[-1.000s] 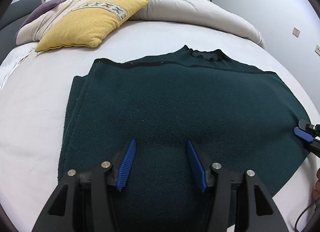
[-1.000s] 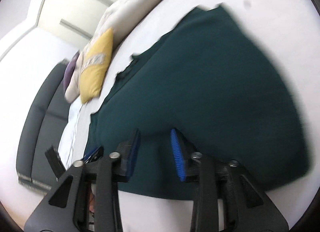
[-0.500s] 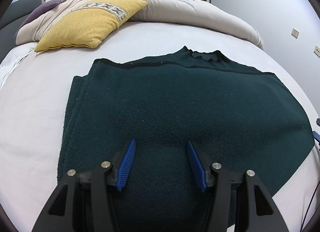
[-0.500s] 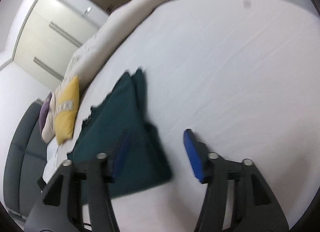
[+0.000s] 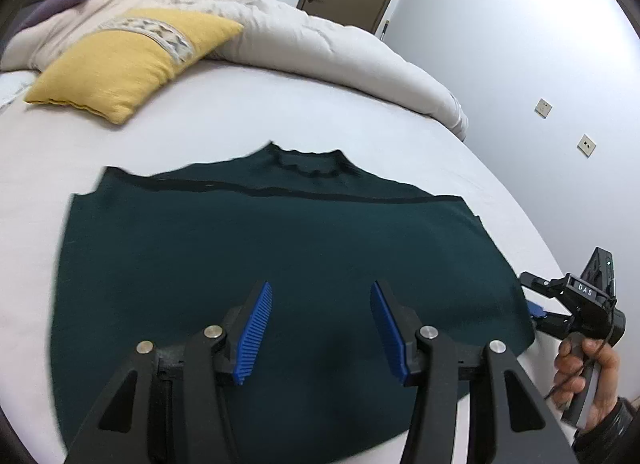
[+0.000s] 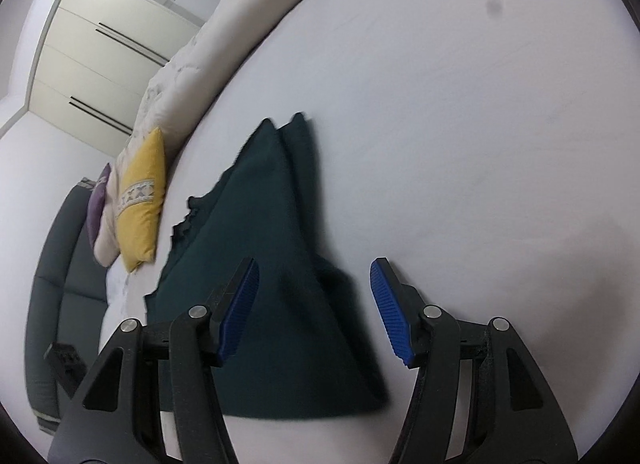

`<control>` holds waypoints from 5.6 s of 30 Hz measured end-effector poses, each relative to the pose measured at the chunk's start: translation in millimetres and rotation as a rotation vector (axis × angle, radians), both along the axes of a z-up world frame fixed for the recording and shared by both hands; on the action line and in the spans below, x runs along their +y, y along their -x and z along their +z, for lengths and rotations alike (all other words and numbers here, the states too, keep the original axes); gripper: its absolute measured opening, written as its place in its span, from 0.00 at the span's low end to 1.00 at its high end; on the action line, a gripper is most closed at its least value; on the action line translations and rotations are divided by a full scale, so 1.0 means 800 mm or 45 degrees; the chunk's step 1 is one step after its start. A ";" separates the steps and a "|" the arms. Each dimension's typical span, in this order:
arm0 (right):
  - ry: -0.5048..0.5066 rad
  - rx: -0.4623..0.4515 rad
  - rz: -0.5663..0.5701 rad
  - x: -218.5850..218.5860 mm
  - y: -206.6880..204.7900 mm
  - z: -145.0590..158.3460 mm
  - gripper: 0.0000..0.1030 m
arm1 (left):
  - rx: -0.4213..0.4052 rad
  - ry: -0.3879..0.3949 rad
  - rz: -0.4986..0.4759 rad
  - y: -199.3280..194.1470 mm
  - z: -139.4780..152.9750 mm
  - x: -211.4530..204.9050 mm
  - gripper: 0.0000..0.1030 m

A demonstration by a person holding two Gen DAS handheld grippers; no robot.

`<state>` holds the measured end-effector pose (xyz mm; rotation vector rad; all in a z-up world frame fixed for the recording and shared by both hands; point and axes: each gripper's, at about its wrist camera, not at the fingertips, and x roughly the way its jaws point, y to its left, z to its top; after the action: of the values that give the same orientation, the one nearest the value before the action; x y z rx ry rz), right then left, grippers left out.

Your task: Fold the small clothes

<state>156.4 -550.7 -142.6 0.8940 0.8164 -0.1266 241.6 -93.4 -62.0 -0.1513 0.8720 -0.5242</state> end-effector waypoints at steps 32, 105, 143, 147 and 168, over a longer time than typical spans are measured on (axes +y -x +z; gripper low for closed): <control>0.536 0.025 0.348 0.251 -0.155 0.116 0.11 | 0.293 0.310 0.036 -0.054 -0.083 0.043 0.15; 0.960 -0.080 0.860 0.489 -0.088 0.063 0.62 | 0.211 0.170 0.381 -0.057 -0.017 0.249 0.20; -0.007 0.035 0.548 0.347 -0.299 0.031 0.47 | 0.093 0.117 0.163 -0.052 -0.071 0.197 0.12; -0.064 0.039 0.462 0.314 -0.296 0.019 0.32 | 0.100 0.142 0.159 -0.053 -0.074 0.200 0.12; -0.259 -0.059 0.659 0.302 -0.056 0.008 0.48 | 0.132 0.257 0.158 -0.052 -0.074 0.215 0.11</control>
<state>201.3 -309.5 -135.9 0.8447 1.0044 0.4351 283.4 78.4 -120.9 -0.4170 0.9032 -0.4905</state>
